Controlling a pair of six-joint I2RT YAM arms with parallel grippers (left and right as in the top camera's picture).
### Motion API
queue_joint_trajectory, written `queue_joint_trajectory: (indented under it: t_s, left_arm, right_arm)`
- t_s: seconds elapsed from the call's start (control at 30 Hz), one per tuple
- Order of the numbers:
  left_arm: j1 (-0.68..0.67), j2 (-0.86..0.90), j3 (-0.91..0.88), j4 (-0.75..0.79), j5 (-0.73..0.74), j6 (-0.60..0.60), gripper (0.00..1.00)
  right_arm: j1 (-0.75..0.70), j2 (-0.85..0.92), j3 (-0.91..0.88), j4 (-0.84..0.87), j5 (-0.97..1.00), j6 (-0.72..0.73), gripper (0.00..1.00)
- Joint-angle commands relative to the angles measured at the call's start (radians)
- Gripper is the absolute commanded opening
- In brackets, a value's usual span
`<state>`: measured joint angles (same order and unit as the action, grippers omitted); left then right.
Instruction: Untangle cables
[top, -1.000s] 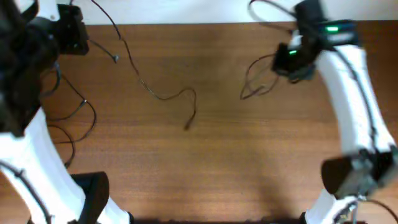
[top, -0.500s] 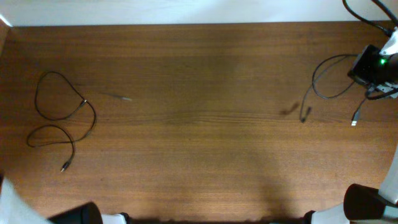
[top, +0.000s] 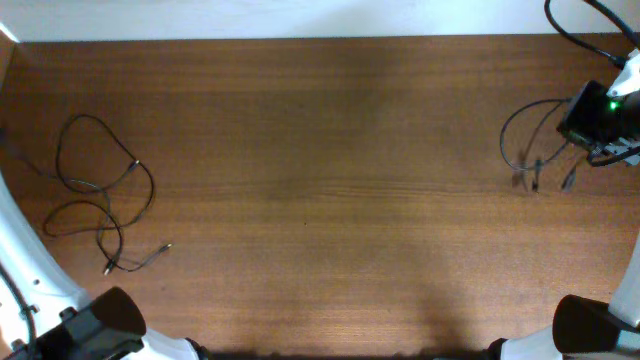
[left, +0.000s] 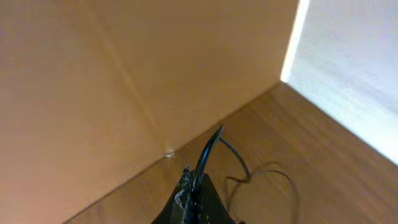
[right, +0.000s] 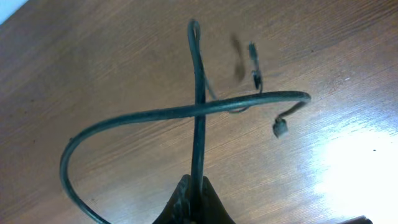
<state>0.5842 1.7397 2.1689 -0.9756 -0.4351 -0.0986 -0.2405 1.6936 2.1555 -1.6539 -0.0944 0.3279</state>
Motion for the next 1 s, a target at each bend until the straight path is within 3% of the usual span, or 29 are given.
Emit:
queue_joint_trajectory:
  t_s: [0.0, 0.03, 0.07, 0.1, 0.17, 0.3, 0.33, 0.37, 0.43, 0.53, 0.63, 0.77, 0.8, 0.87, 0.9, 0.97]
  left_arm:
    - [0.058, -0.032, 0.001, -0.051, 0.017, -0.007, 0.02]
    - [0.06, -0.032, 0.0, -0.1, 0.151, -0.007, 0.4]
    - [0.058, -0.031, -0.005, -0.161, 0.296, -0.015, 0.99]
    - [0.058, -0.031, -0.015, -0.222, 0.376, -0.066, 0.99]
    - [0.057, -0.031, -0.021, -0.31, 0.389, -0.14, 0.99]
    - [-0.003, -0.031, -0.021, -0.388, 0.423, -0.141, 0.99]
    - [-0.084, -0.031, -0.021, -0.416, 0.507, -0.075, 1.0]
    - [-0.137, -0.031, -0.022, -0.427, 0.526, -0.067, 1.0]
    - [-0.37, -0.028, -0.026, -0.422, 0.525, -0.068, 0.99]
    - [-0.508, 0.007, -0.026, -0.353, 0.525, -0.068, 0.99]
    - [-0.531, 0.1, -0.026, -0.349, 0.534, -0.065, 0.99]
    - [-0.531, 0.147, -0.026, -0.333, 0.605, 0.012, 1.0]
    - [-0.531, 0.147, -0.026, -0.317, 0.695, 0.043, 1.0]
    - [-0.543, 0.147, -0.026, -0.303, 0.757, 0.045, 0.99]
    - [-0.558, 0.151, -0.026, -0.296, 0.757, 0.048, 0.99]
    - [-0.601, 0.172, -0.026, -0.293, 0.753, 0.048, 0.99]
  right_arm:
    - [0.005, 0.002, -0.004, 0.0, -0.001, -0.018, 0.04]
    - [0.005, 0.002, -0.005, 0.0, -0.002, -0.018, 0.04]
    - [0.005, 0.002, -0.006, 0.0, -0.002, -0.018, 0.04]
    - [0.005, 0.003, -0.006, 0.0, -0.002, -0.019, 0.04]
    - [0.005, 0.003, -0.009, -0.005, -0.002, -0.026, 0.04]
    - [0.014, 0.026, -0.011, -0.015, -0.022, -0.037, 0.04]
    - [0.052, 0.035, -0.011, -0.011, -0.033, -0.037, 0.04]
    - [0.093, 0.042, -0.011, -0.007, -0.034, -0.037, 0.04]
    - [0.246, 0.074, -0.011, 0.031, -0.101, -0.037, 0.04]
    - [0.45, 0.116, -0.011, 0.148, -0.323, -0.036, 0.04]
    - [0.563, 0.122, -0.011, 0.256, -0.362, 0.006, 0.04]
    - [0.622, 0.214, -0.049, 0.271, -0.301, 0.085, 0.04]
    - [0.626, 0.267, -0.1, 0.301, -0.291, 0.1, 0.17]
    - [0.61, 0.311, -0.105, 0.306, -0.287, 0.099, 0.87]
    - [0.596, 0.311, -0.104, 0.311, -0.287, 0.098, 0.99]
    - [0.528, 0.308, -0.09, 0.3, -0.313, 0.091, 0.99]
